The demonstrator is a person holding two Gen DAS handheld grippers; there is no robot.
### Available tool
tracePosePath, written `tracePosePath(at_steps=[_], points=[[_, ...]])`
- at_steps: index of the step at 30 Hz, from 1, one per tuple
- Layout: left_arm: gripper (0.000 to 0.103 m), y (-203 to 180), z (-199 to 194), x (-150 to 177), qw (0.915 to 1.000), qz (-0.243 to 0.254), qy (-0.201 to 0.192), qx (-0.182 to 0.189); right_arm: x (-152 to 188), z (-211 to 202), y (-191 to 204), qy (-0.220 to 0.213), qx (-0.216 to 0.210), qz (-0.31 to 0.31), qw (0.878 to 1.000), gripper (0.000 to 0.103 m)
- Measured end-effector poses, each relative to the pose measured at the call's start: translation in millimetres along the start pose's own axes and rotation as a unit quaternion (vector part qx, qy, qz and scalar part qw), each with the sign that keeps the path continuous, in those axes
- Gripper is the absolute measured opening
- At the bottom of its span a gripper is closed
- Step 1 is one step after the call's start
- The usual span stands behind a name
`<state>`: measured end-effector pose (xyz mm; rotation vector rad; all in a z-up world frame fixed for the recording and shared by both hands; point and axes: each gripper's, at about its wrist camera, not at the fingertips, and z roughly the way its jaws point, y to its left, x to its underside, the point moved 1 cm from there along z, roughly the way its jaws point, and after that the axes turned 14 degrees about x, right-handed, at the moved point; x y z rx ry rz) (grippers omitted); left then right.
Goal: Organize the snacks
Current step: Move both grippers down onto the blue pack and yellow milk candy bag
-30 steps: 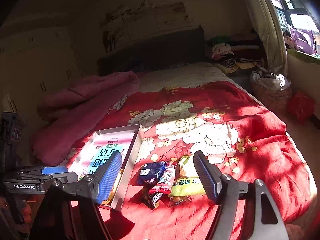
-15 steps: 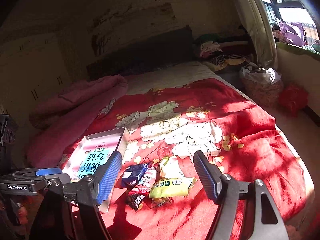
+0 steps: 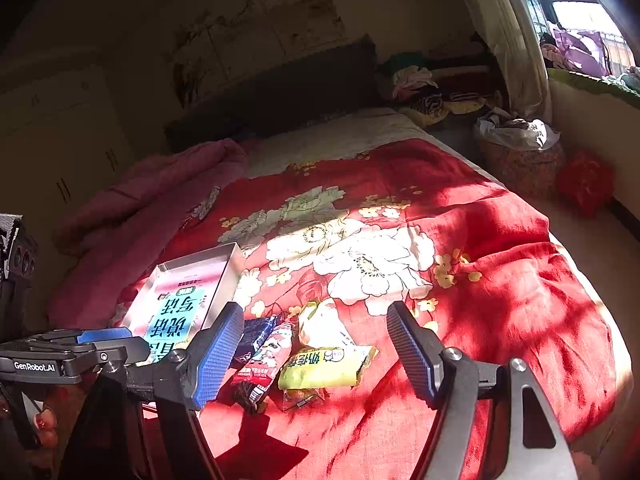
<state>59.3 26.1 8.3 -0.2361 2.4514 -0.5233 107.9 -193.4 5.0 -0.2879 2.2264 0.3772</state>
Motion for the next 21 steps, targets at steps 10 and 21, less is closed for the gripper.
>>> tracePosePath(at_steps=[10,21], points=[[0.071,3.7,38.0,-9.3,0.9991,-0.019,0.036,0.012,5.3,21.7,3.4,0.034,0.007,-0.020,0.999,0.074],[0.071,12.2,66.3,-20.9,0.9977,-0.035,0.057,0.009,13.6,53.8,10.7,0.083,0.018,-0.062,0.994,0.074]])
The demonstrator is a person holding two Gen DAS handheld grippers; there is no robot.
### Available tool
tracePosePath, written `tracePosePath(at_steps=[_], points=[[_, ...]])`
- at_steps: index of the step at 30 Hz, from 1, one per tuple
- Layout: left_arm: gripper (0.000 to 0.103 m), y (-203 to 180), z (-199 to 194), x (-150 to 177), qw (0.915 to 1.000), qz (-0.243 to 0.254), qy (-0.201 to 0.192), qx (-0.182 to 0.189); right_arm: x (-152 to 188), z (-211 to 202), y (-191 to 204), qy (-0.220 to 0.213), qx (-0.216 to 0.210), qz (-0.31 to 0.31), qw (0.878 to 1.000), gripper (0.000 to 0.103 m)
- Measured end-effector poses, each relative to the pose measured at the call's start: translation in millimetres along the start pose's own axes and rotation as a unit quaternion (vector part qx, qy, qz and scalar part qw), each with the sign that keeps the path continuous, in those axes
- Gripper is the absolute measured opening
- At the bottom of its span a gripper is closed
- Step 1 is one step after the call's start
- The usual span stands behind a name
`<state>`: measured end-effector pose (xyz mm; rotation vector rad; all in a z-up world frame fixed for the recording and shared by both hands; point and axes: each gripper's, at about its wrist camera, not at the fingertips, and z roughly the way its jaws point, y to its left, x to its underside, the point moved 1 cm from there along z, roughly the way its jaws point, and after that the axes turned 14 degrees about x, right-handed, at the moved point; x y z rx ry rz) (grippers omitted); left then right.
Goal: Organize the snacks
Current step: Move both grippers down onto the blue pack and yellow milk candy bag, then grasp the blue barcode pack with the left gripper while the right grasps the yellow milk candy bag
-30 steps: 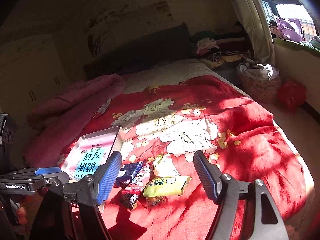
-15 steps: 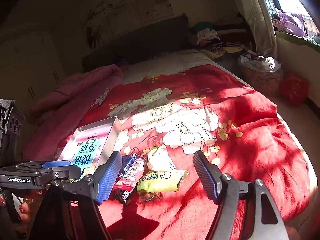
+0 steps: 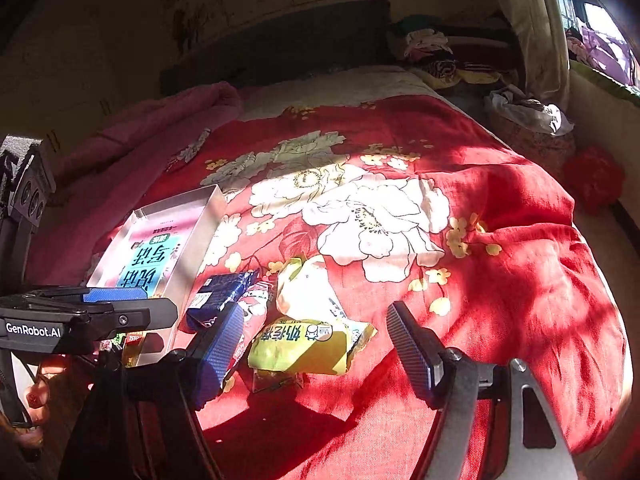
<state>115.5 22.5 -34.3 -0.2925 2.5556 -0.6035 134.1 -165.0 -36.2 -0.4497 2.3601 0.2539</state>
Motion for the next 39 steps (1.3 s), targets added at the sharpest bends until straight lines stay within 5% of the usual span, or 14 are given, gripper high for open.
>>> tracePosePath(at_steps=[31,39], points=[[0.071,12.5,47.1,-19.4,0.9983,-0.010,0.048,-0.030,-5.7,58.1,25.4,0.047,0.021,-0.093,0.994,0.073],[0.071,14.9,52.4,-20.7,0.9981,-0.016,0.052,-0.030,-5.9,64.2,32.7,0.048,0.007,-0.113,0.992,0.053]])
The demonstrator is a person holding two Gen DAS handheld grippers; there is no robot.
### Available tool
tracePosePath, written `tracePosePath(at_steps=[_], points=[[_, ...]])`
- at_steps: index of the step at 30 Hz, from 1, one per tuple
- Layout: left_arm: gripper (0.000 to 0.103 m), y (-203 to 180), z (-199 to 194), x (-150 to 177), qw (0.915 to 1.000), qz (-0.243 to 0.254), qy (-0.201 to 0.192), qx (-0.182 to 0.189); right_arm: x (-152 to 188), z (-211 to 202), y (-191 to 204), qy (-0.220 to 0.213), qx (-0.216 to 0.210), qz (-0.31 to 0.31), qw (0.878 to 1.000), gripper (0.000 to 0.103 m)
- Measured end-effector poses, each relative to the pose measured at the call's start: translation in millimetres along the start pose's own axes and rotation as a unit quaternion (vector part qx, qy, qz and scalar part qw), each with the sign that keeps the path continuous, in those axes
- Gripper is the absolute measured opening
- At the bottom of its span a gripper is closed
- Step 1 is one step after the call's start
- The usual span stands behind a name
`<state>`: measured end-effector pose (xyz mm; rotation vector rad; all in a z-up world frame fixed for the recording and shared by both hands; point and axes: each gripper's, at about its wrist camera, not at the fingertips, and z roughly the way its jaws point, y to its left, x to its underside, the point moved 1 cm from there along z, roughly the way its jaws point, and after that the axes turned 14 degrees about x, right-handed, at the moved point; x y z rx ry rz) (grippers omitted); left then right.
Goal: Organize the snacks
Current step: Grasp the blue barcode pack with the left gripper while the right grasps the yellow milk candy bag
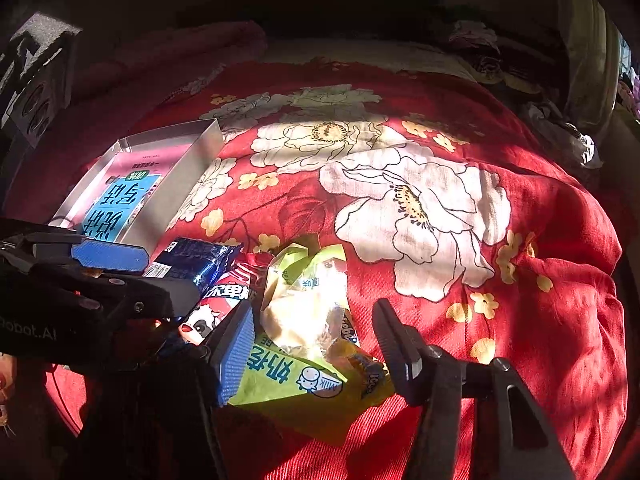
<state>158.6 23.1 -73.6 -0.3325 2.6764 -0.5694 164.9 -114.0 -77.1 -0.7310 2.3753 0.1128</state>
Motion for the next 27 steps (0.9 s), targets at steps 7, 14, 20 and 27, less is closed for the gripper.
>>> tracePosePath(at_steps=[7,14,20,27], points=[[0.071,1.9,8.8,0.4,1.0000,-0.008,0.004,-0.001,2.1,1.8,-3.8,0.010,-0.018,0.011,1.000,0.046],[0.071,1.6,14.8,-1.8,0.9999,-0.016,0.005,-0.002,2.9,-6.7,-20.2,-0.002,-0.033,0.049,0.998,0.038],[0.071,1.6,17.2,-3.5,0.9998,-0.021,-0.001,-0.002,3.0,-12.0,-40.5,-0.011,-0.058,0.107,0.993,0.037],[0.064,3.8,17.1,-5.4,0.9995,-0.027,-0.011,0.006,2.1,-19.5,-57.3,-0.033,-0.085,0.155,0.984,0.033]])
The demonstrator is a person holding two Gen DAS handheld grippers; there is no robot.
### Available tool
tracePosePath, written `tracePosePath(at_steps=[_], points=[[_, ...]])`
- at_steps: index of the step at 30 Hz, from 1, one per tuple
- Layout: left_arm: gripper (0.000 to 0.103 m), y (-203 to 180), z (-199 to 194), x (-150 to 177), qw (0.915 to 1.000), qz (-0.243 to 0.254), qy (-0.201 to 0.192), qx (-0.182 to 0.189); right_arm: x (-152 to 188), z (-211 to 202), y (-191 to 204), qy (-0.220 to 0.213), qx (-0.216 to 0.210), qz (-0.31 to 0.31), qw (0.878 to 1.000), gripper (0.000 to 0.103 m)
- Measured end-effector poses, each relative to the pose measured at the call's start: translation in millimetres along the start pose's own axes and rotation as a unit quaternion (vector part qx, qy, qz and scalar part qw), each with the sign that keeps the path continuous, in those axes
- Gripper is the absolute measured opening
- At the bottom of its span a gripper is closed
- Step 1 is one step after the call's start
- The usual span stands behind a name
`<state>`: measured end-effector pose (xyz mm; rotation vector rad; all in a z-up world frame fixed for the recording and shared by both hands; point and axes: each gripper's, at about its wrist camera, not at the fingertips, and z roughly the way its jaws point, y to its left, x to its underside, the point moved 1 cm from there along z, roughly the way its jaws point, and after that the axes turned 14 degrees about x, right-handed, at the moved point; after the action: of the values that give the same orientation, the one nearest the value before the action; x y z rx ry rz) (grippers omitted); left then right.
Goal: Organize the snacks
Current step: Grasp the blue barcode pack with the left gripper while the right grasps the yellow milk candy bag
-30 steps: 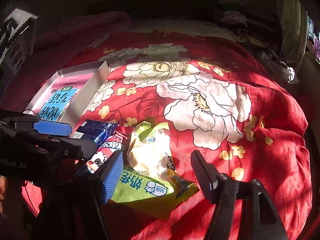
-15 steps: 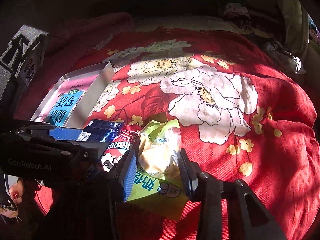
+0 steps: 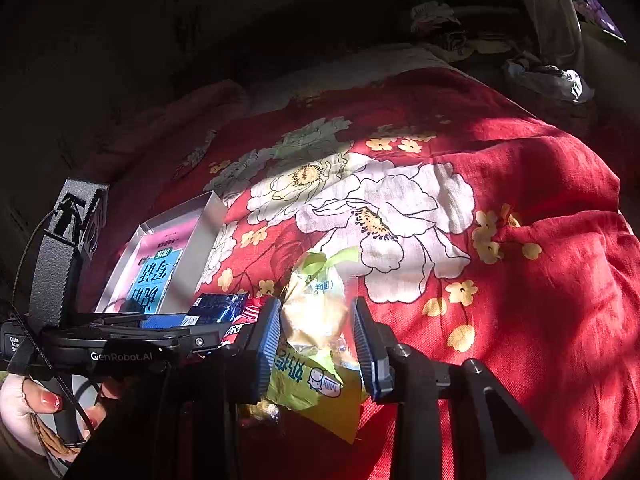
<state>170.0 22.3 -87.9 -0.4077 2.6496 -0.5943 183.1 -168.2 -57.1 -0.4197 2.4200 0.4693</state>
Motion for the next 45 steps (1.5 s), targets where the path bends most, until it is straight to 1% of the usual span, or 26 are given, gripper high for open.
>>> tracePosePath(at_steps=[3,7,9,10,12,13,14,16,17,20,22,25,29,31,33,37,42,45], points=[[0.062,1.8,-1.8,0.6,1.0000,0.000,-0.002,0.005,0.2,-0.2,-3.2,0.001,-0.004,0.010,1.000,0.032],[0.058,2.8,-2.8,1.9,1.0000,0.004,-0.002,0.004,5.6,9.8,-1.6,0.031,0.005,0.003,1.000,0.033],[0.058,3.4,-3.3,2.0,1.0000,0.002,-0.001,0.005,6.9,11.0,-0.1,0.034,0.009,0.001,0.999,0.033],[0.058,3.3,-3.5,2.6,1.0000,0.002,0.001,0.006,7.7,12.1,1.2,0.037,0.013,-0.003,0.999,0.035],[0.058,3.0,-3.7,3.7,1.0000,0.003,0.003,0.005,9.2,14.4,3.6,0.042,0.020,-0.009,0.999,0.040],[0.058,2.9,-3.9,4.4,1.0000,0.004,0.004,0.004,9.8,16.5,5.3,0.046,0.026,-0.014,0.999,0.049],[0.058,3.0,-4.4,5.5,1.0000,0.004,0.005,0.004,10.8,19.0,7.0,0.050,0.031,-0.021,0.998,0.053],[0.058,2.8,-4.8,6.2,1.0000,0.004,0.005,0.003,13.0,25.3,9.5,0.060,0.044,-0.030,0.997,0.054],[0.058,2.7,-4.8,6.1,1.0000,0.004,0.005,0.003,13.4,28.2,9.9,0.064,0.046,-0.031,0.996,0.056],[0.058,2.3,-4.2,6.0,1.0000,0.005,0.005,0.003,12.0,33.8,9.4,0.063,0.041,-0.026,0.997,0.057],[0.058,2.5,-3.9,5.7,1.0000,0.005,0.005,0.002,11.9,38.4,4.5,0.069,0.030,-0.011,0.997,0.056],[0.058,1.6,-2.2,5.1,1.0000,0.006,0.004,0.000,12.7,41.5,-0.8,0.075,0.021,0.000,0.997,0.047],[0.058,0.2,-1.6,5.3,0.9999,0.010,0.002,-0.001,10.6,32.8,4.4,0.054,0.028,-0.017,0.998,0.042],[0.057,1.4,-3.2,5.5,1.0000,0.008,0.000,0.006,5.8,23.0,4.4,0.032,0.016,-0.014,0.999,0.034],[0.056,3.6,-5.3,5.8,0.9999,0.003,-0.002,0.015,4.5,18.1,2.6,0.022,0.004,-0.007,1.000,0.034],[0.055,6.2,-8.0,6.9,0.9998,-0.002,0.000,0.022,6.8,25.1,0.1,0.043,0.004,0.003,0.999,0.034],[0.055,9.5,-15.3,9.9,0.9993,-0.012,-0.007,0.034,2.9,14.9,-3.9,0.023,-0.022,0.022,0.999,0.034],[0.055,9.8,-20.8,11.2,0.9991,-0.013,-0.011,0.038,1.7,4.8,-1.7,0.007,-0.033,0.023,0.999,0.034]])
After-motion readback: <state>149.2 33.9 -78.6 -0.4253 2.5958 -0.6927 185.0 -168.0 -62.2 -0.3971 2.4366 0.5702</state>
